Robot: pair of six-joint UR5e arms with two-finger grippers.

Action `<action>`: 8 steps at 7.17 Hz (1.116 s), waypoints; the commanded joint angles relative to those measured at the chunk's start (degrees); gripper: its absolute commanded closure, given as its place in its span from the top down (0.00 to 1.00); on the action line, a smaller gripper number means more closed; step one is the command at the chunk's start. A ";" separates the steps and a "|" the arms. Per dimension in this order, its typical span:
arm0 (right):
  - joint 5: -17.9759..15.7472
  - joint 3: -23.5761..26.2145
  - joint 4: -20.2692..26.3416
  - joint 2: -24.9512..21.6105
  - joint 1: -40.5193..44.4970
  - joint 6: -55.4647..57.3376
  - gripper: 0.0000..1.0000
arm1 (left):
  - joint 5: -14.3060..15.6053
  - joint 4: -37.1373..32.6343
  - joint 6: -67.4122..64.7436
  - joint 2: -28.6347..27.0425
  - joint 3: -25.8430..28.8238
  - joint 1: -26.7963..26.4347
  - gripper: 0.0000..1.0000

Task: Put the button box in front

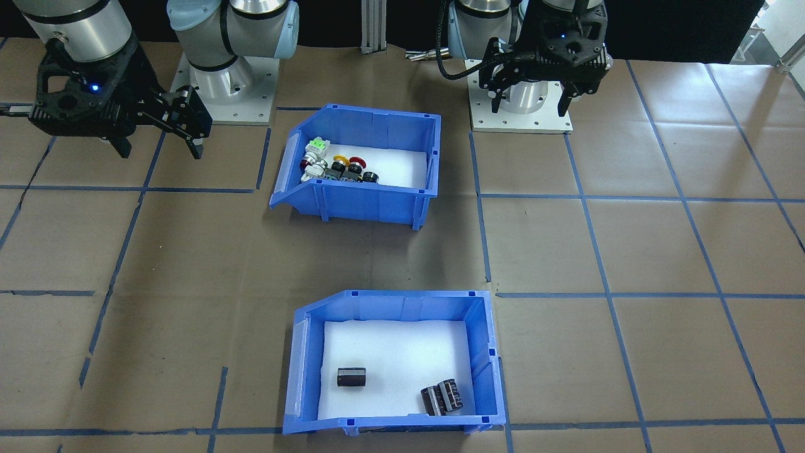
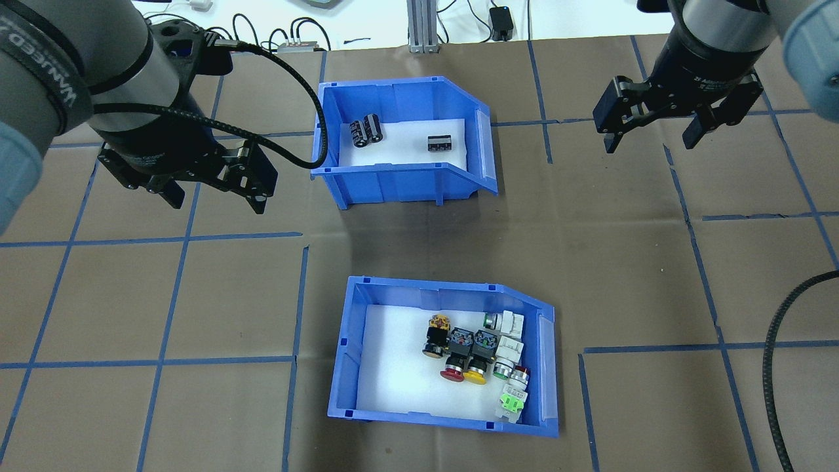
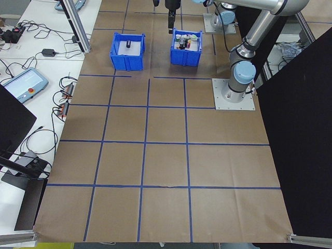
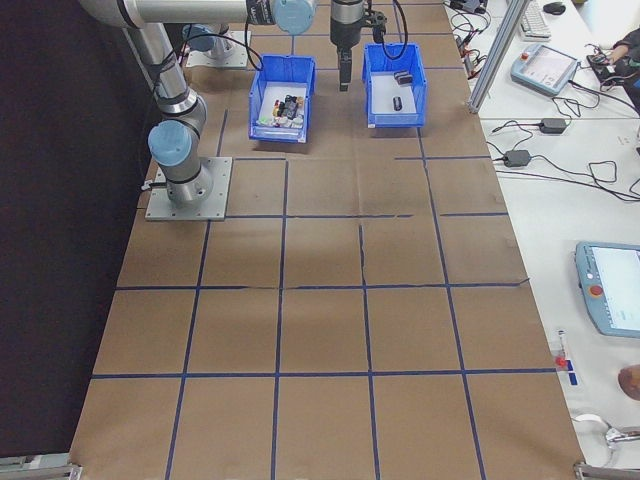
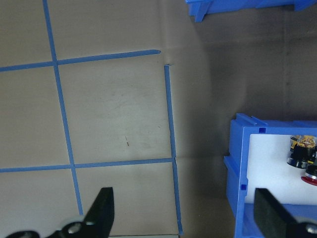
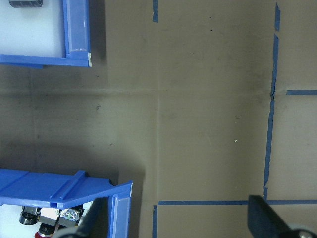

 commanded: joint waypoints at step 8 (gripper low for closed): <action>0.00 0.00 0.00 0.00 0.00 0.00 1.00 | 0.10 -0.06 -0.56 -0.42 0.12 0.00 1.00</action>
